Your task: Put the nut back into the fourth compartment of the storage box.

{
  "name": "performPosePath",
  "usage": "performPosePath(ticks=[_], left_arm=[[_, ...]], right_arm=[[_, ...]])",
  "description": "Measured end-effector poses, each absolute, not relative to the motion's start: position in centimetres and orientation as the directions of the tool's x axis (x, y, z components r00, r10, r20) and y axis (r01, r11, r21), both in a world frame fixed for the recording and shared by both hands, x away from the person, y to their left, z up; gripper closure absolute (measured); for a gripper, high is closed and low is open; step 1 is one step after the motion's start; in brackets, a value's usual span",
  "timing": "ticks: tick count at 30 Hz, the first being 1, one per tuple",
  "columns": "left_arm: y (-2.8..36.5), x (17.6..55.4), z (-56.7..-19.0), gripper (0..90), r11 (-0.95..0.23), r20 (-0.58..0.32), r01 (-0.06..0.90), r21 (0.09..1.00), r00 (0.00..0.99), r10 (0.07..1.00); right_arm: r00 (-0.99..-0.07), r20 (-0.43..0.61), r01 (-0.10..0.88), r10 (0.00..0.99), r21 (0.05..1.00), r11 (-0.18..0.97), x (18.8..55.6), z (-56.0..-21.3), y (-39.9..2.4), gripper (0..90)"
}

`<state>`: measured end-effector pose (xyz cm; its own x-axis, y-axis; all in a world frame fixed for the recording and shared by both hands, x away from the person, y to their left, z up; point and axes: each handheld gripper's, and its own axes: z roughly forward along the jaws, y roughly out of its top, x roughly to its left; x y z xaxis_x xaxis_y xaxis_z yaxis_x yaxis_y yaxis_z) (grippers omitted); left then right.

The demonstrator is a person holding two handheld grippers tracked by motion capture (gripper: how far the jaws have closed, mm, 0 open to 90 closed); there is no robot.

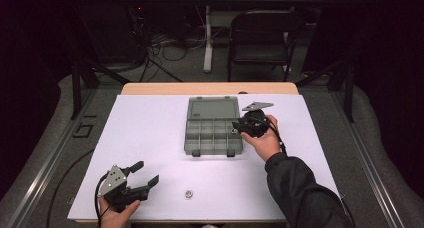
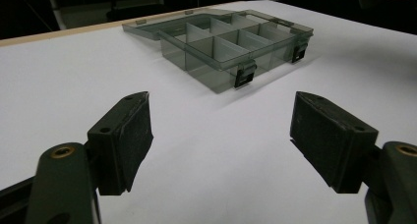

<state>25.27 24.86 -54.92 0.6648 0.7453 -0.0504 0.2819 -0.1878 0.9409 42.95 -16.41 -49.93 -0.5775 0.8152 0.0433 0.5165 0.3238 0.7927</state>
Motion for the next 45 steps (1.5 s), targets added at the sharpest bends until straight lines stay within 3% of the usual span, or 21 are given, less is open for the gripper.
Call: performPosePath(ticks=[10,45], left_arm=[[24.9,25.2,-54.9,23.7,-0.19,-0.049,0.282,0.94,0.665,0.745],[24.9,25.3,-54.9,23.7,-0.192,-0.048,0.281,0.94,0.667,0.743]], right_arm=[[-0.542,0.032,0.535,0.84,0.784,0.315,44.6,-51.0,-16.1,68.0],[-0.519,0.026,0.542,0.854,0.783,0.306,45.3,-53.2,-14.4,67.9]])
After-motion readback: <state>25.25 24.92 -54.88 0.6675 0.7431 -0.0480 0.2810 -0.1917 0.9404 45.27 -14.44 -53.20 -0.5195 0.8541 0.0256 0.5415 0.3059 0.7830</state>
